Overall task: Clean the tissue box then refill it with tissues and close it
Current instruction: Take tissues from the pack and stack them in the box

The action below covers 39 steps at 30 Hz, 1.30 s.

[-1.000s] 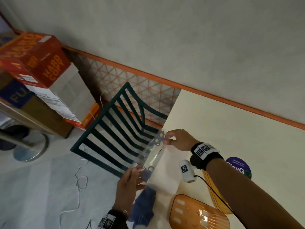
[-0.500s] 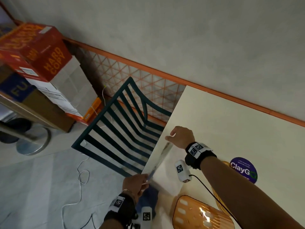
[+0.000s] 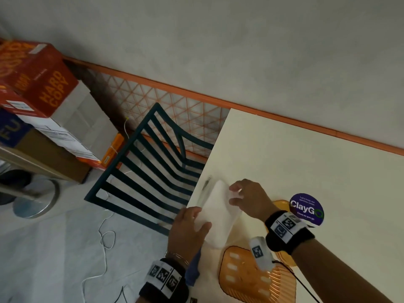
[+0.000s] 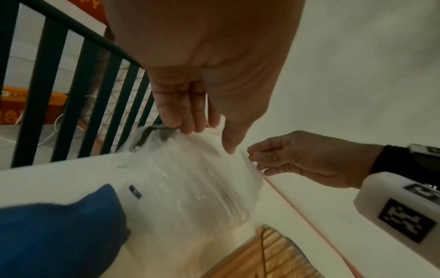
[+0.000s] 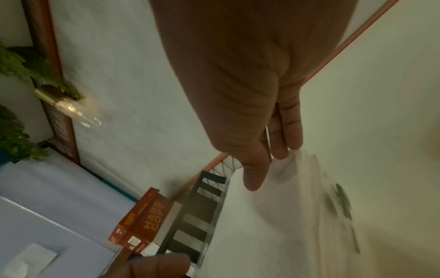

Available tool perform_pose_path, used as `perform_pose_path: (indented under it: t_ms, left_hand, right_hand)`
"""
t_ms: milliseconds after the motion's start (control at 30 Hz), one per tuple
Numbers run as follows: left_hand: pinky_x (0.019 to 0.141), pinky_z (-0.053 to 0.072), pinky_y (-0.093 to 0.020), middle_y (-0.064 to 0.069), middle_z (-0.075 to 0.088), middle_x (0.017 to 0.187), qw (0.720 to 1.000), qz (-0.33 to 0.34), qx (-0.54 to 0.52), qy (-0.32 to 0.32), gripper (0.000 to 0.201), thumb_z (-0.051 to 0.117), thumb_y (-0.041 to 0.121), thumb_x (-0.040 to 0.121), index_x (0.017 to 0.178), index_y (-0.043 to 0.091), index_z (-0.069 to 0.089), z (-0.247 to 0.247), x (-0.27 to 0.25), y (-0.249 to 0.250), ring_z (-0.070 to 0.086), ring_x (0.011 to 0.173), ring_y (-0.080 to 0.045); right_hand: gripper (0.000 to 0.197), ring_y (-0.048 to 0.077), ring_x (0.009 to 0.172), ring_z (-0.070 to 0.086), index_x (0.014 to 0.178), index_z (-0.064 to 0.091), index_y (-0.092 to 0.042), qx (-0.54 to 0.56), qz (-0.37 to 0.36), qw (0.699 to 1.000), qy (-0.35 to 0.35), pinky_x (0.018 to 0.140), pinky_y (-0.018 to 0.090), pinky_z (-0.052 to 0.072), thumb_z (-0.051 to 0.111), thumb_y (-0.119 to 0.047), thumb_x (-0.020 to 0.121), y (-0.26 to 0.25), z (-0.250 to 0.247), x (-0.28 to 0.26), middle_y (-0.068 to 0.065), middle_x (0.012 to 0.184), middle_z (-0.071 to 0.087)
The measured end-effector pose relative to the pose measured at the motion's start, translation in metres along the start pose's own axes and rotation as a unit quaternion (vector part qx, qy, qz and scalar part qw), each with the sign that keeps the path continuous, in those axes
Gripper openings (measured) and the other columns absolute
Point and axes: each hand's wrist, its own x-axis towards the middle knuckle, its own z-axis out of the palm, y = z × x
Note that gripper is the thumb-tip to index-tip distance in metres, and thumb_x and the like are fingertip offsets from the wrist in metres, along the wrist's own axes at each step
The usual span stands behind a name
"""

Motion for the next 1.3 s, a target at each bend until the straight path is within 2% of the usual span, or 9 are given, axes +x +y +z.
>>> perform_pose_path:
  t_ms: [133,200,300,433,633,833,1000,1200,1300]
  left_hand:
    - [0.088,0.042,-0.021,0.006,0.050,0.126,0.999,-0.015,0.028,-0.007,0.060,0.075,0.050,0.081,0.131,0.026,0.055,0.009,-0.006,-0.006,0.042,0.113,-0.006]
    - [0.090,0.045,-0.023,0.008,0.052,0.126,0.999,-0.030,0.024,-0.004,0.061,0.075,0.052,0.079,0.131,0.027,0.056,0.011,-0.005,-0.009,0.043,0.115,-0.008]
    - [0.094,0.049,-0.029,0.008,0.055,0.124,0.999,-0.038,0.012,-0.005,0.061,0.075,0.055,0.077,0.131,0.029,0.058,0.013,-0.003,-0.013,0.047,0.116,-0.012]
    - [0.093,0.053,-0.034,0.007,0.053,0.124,1.000,-0.031,0.003,-0.004,0.058,0.070,0.055,0.083,0.134,0.033,0.056,0.014,-0.004,-0.016,0.048,0.117,-0.014]
    - [0.092,0.044,-0.026,0.006,0.054,0.126,1.000,-0.019,0.000,-0.004,0.054,0.067,0.051,0.089,0.139,0.034,0.054,0.014,-0.005,-0.014,0.047,0.118,-0.013]
    - [0.094,0.053,-0.034,0.006,0.054,0.124,0.998,-0.055,-0.005,-0.017,0.059,0.070,0.052,0.084,0.136,0.028,0.055,0.015,-0.003,-0.014,0.049,0.117,-0.013]
    - [0.087,0.049,-0.027,0.008,0.054,0.119,0.998,-0.065,-0.011,-0.017,0.055,0.073,0.051,0.079,0.127,0.029,0.059,0.017,-0.001,-0.015,0.050,0.111,-0.012]
    - [0.083,0.048,-0.023,0.011,0.054,0.115,0.995,-0.081,-0.056,-0.012,0.051,0.077,0.051,0.073,0.117,0.036,0.056,0.018,-0.001,-0.015,0.054,0.109,-0.011]
    - [0.083,0.053,-0.025,0.011,0.056,0.115,0.993,-0.087,-0.081,-0.015,0.059,0.078,0.058,0.068,0.118,0.038,0.054,0.017,-0.001,-0.017,0.057,0.107,-0.012]
  right_hand:
    - [0.064,0.023,0.120,0.053,0.135,0.060,-0.021,-0.063,0.000,0.998,0.029,0.099,0.032,0.045,0.084,-0.036,0.079,-0.008,0.007,0.002,0.002,0.126,0.058]
    - [0.068,0.023,0.122,0.052,0.138,0.058,-0.021,-0.071,0.016,0.997,0.024,0.102,0.034,0.046,0.085,-0.039,0.077,-0.012,0.007,0.005,0.002,0.128,0.058]
    - [0.069,0.025,0.124,0.052,0.138,0.058,-0.021,-0.083,0.026,0.996,0.003,0.102,0.036,0.046,0.084,-0.042,0.077,-0.017,0.006,0.010,0.004,0.129,0.058]
    - [0.068,0.027,0.124,0.049,0.138,0.058,-0.020,-0.116,0.018,0.993,0.001,0.102,0.036,0.046,0.083,-0.043,0.079,-0.021,0.004,0.011,0.006,0.128,0.056]
    - [0.066,0.028,0.124,0.049,0.139,0.056,-0.020,-0.145,0.009,0.989,0.003,0.100,0.038,0.048,0.080,-0.043,0.082,-0.027,0.009,0.006,0.008,0.129,0.054]
    - [0.065,0.028,0.122,0.055,0.138,0.056,-0.015,-0.136,0.023,0.990,-0.018,0.101,0.036,0.046,0.080,-0.041,0.083,-0.030,0.007,0.009,0.008,0.129,0.057]
    - [0.069,0.029,0.127,0.053,0.141,0.053,-0.016,-0.134,0.034,0.990,-0.033,0.106,0.037,0.044,0.079,-0.044,0.083,-0.032,0.004,0.013,0.009,0.136,0.055]
    - [0.057,0.028,0.113,0.060,0.124,0.062,-0.015,-0.118,0.018,0.992,-0.043,0.094,0.035,0.047,0.085,-0.037,0.077,-0.035,-0.002,0.015,0.007,0.122,0.062]
    - [0.046,0.023,0.103,0.060,0.115,0.063,-0.016,-0.090,0.014,0.994,-0.065,0.085,0.031,0.046,0.085,-0.032,0.078,-0.032,-0.009,0.014,0.001,0.112,0.064]
